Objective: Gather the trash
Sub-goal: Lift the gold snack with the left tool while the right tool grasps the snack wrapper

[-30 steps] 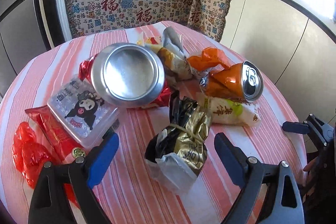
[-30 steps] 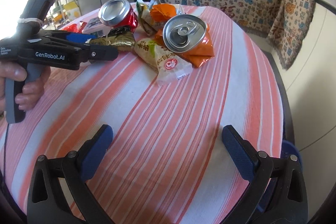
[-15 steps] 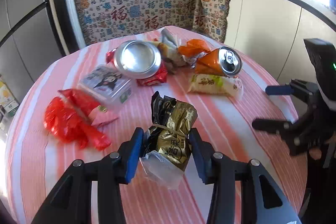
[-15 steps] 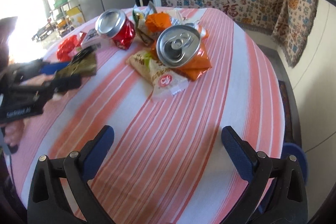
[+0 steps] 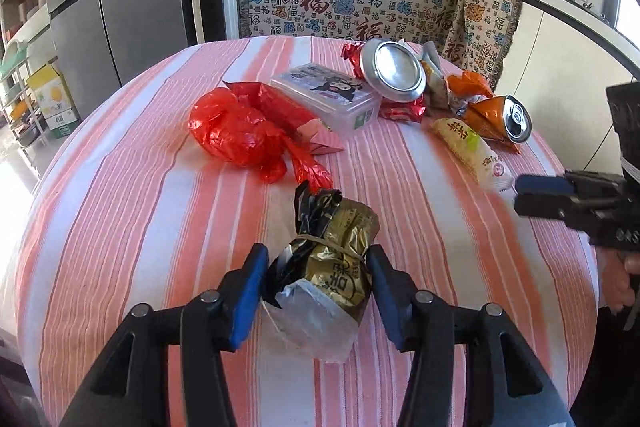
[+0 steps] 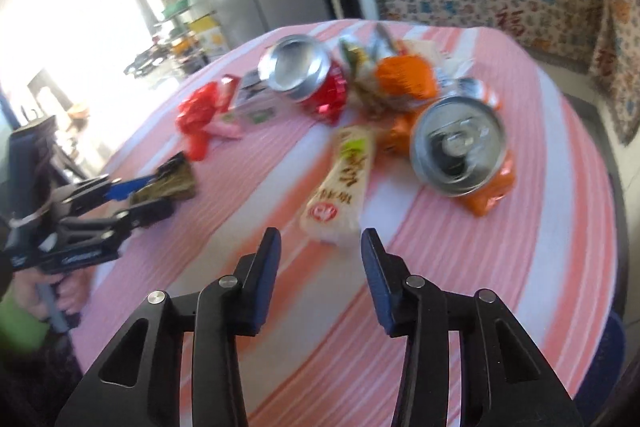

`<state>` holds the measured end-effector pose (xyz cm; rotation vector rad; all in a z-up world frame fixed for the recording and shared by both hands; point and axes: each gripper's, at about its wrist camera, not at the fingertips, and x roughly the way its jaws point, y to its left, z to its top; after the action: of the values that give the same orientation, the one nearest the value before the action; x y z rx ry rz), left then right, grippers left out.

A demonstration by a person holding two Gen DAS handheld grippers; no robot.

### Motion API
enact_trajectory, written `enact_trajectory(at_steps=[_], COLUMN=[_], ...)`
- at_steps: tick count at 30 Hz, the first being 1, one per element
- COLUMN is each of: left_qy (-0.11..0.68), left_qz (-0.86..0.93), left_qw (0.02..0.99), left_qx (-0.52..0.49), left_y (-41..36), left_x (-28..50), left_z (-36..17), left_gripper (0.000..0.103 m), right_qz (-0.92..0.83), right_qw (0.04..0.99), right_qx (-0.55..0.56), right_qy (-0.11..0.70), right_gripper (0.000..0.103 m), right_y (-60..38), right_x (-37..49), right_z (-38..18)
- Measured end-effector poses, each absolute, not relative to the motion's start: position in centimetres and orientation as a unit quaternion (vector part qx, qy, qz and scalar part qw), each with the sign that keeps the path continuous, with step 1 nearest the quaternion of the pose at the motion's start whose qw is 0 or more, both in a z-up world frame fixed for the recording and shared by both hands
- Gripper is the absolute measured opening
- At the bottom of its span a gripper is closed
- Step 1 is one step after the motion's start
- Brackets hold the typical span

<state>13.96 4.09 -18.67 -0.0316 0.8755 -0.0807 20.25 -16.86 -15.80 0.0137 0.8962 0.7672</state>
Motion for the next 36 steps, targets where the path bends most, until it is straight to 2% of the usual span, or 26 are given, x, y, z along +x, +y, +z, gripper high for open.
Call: enact_trajectory(at_steps=[1,2,4,8,11,19,25,26,27,28,30,33,36], left_qy=[0.427,0.432,0.432,0.441,0.444,0.445,0.445,0.446,0.449,0.456,0.455,0.465,0.475], left_qz=[-0.036,-0.035,-0.038,-0.031,-0.03,-0.029,-0.026,-0.022,-0.012,-0.007,-0.014,-0.033,-0.057], left_qw=[0.903,0.901,0.901,0.897,0.895,0.895,0.895,0.895,0.893,0.89,0.89,0.885,0.878], left_qx=[-0.021,-0.027,-0.027,0.011,0.02,0.019,0.021,0.023,0.02,0.013,0.011,0.02,0.014], left_y=[4.3,4.5,4.4,3.1,3.0,3.1,3.0,2.8,3.0,3.1,3.3,3.5,4.0], left_x=[14.0,14.0,13.9,14.0,14.0,14.0,14.2,14.4,14.5,14.7,14.7,14.8,15.0], left_z=[-18.8,-19.1,-19.2,-19.4,-19.5,-19.5,-19.5,-19.6,-19.7,-19.9,-19.9,-19.9,-19.5], left_gripper=[0.065,0.071,0.073,0.079,0.085,0.087,0.089,0.093,0.102,0.103,0.103,0.103,0.103], right_qz=[0.363,0.354,0.321,0.263,0.241,0.199,0.19,0.193,0.196,0.199,0.203,0.22,0.212], right_qw=[0.832,0.836,0.845,0.849,0.859,0.873,0.878,0.877,0.876,0.874,0.862,0.842,0.841], right_qx=[0.002,-0.001,-0.006,-0.031,-0.063,-0.057,-0.066,-0.062,-0.058,-0.061,-0.066,-0.026,-0.029], right_qy=[0.419,0.419,0.428,0.458,0.447,0.442,0.434,0.435,0.436,0.44,0.461,0.492,0.496], right_gripper=[0.048,0.062,0.077,0.078,0.078,0.079,0.087,0.087,0.087,0.087,0.085,0.071,0.069], right_y=[-16.7,-16.7,-16.8,-16.1,-14.8,-12.4,-11.3,-11.5,-11.7,-11.9,-11.8,-12.4,-12.2], right_x=[19.6,19.2,19.2,20.1,20.4,24.2,25.0,25.0,24.9,24.9,25.2,26.1,26.7], right_z=[-15.6,-15.5,-15.7,-17.4,-17.5,-17.9,-18.0,-18.0,-18.0,-17.9,-17.6,-16.6,-15.8])
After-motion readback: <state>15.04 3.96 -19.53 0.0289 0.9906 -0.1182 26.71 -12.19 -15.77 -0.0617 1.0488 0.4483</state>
